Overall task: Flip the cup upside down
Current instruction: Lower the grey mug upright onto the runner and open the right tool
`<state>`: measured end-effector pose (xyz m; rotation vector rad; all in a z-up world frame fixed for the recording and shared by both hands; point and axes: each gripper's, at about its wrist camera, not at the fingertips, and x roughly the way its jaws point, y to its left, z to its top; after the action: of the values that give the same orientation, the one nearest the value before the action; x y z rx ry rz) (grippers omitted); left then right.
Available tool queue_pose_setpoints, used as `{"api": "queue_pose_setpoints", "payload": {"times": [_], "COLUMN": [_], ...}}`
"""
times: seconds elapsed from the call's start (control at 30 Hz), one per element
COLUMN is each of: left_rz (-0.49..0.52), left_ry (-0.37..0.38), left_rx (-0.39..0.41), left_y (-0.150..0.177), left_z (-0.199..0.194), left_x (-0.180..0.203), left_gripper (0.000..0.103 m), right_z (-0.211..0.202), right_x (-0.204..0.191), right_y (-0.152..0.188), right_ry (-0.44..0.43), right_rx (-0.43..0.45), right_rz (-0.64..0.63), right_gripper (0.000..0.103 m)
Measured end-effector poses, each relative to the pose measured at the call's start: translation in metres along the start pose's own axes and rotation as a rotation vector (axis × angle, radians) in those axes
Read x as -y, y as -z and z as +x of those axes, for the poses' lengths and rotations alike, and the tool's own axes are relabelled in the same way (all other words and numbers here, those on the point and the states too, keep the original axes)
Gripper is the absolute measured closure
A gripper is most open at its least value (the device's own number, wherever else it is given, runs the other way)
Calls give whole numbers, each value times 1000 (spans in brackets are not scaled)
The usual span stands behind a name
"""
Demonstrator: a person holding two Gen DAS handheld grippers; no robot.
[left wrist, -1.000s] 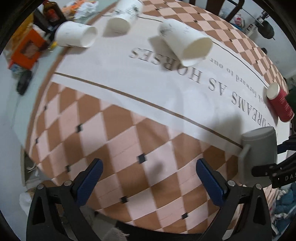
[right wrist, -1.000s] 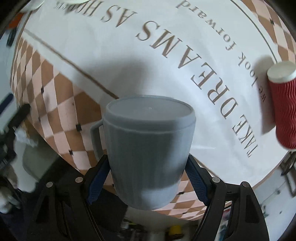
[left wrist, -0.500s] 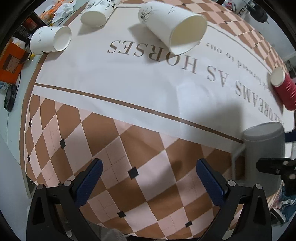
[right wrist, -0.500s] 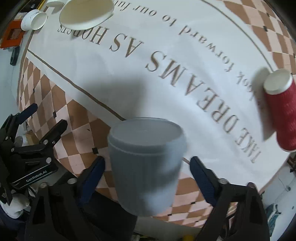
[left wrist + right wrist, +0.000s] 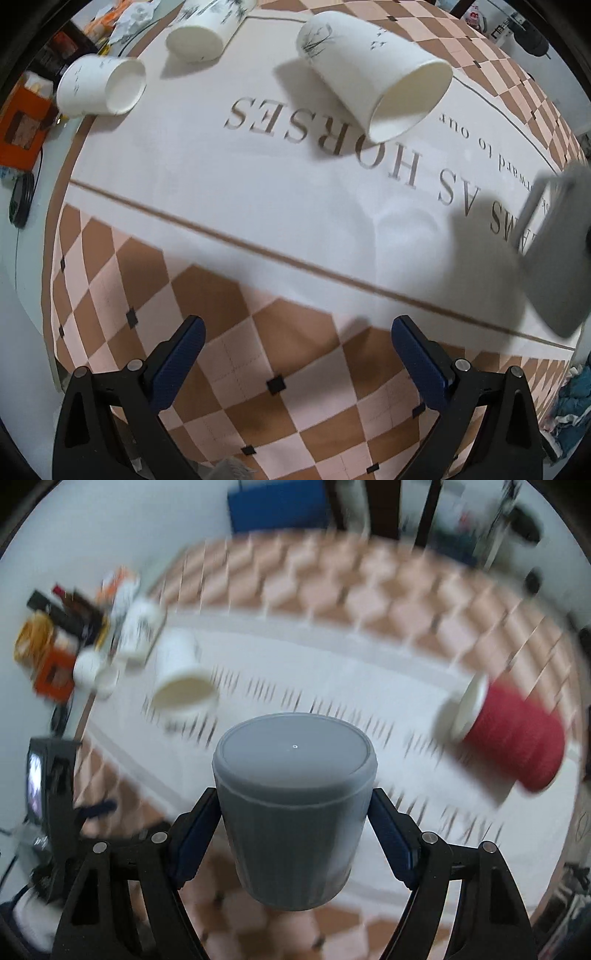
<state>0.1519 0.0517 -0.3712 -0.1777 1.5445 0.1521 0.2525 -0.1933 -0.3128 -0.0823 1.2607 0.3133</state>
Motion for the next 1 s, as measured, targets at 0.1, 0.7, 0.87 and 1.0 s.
{"api": "queue_pose_setpoints", "payload": {"times": [0.1,0.7,0.87,1.0], "left_rz": [17,112,144,198], "left_ry": [-4,-37,-51,-49], "left_rx": [13,78,144,212], "left_y": [-11,5,34,57], "left_z": [1,-13,-38,-74], "left_x": [7,49,57,61], "left_gripper": [0,0,0,0], "right_z": [0,11,-6,-45], "right_x": [-2,-6,-5,-10], "right_y": [0,70,86,107], "right_ry": [71,126,157,271], "right_rx": [169,283,259,261], "right_rz": [-41,7,78,133], "right_gripper": [21,20,5,2]}}
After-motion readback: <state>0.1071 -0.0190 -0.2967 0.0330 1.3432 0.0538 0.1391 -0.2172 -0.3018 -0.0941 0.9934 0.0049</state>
